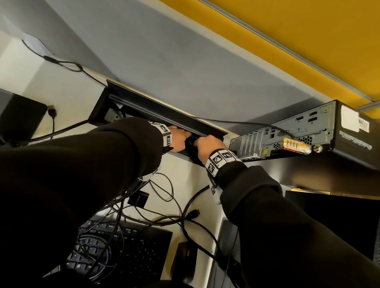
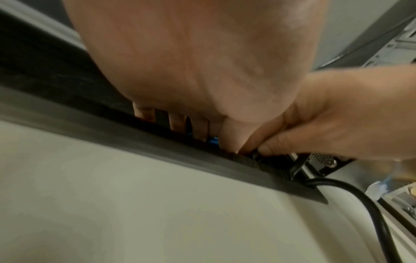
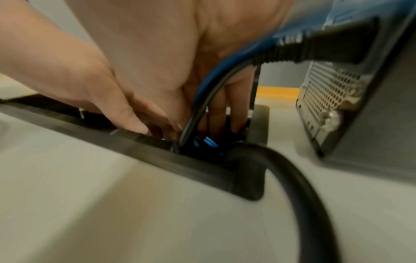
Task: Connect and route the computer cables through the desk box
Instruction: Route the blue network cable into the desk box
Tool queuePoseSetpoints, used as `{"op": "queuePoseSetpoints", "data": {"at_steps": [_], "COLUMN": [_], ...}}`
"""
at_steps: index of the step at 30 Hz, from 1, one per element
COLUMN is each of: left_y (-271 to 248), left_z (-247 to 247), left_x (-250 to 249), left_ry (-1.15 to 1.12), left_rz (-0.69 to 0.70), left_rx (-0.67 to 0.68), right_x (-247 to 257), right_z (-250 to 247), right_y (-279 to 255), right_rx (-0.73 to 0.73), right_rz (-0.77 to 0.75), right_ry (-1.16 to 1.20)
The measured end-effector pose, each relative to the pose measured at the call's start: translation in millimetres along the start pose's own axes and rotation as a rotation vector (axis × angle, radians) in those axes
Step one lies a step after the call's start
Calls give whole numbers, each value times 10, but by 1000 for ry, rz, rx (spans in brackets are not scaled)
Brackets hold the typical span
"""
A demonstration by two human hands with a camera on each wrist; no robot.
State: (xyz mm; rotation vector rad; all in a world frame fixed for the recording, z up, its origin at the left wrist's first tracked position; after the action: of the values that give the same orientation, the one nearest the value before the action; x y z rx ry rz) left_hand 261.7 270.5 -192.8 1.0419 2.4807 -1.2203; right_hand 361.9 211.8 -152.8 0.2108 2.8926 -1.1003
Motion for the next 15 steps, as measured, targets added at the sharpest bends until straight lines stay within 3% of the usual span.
{"op": "queuePoseSetpoints", "data": {"at_steps": [9,15], "left_y": [-101,-28], "left_z": [-90,-29], "left_x": [219,128], "left_ry": [32,-16], "left_rz": [32,16], "left_rx": [-98,-45], "right_x": [75,59], "right_z": [0,-113], "right_y": [34,-48], "right_rx": [8,46], "right_rz": [77,58], "right_ry": [20,53]}}
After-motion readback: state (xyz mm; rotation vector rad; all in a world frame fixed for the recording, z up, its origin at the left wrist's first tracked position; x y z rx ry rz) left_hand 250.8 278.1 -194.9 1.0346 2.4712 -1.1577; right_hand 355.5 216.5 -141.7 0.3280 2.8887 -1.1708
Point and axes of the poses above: each hand's wrist, its own y-axis towards the middle knuckle, its own z-axis out of the palm, x = y × z, the point moved 4 cm from there along y, towards the middle knuckle, and after that the axes turned 5 degrees about -y, right-handed, at the moved point
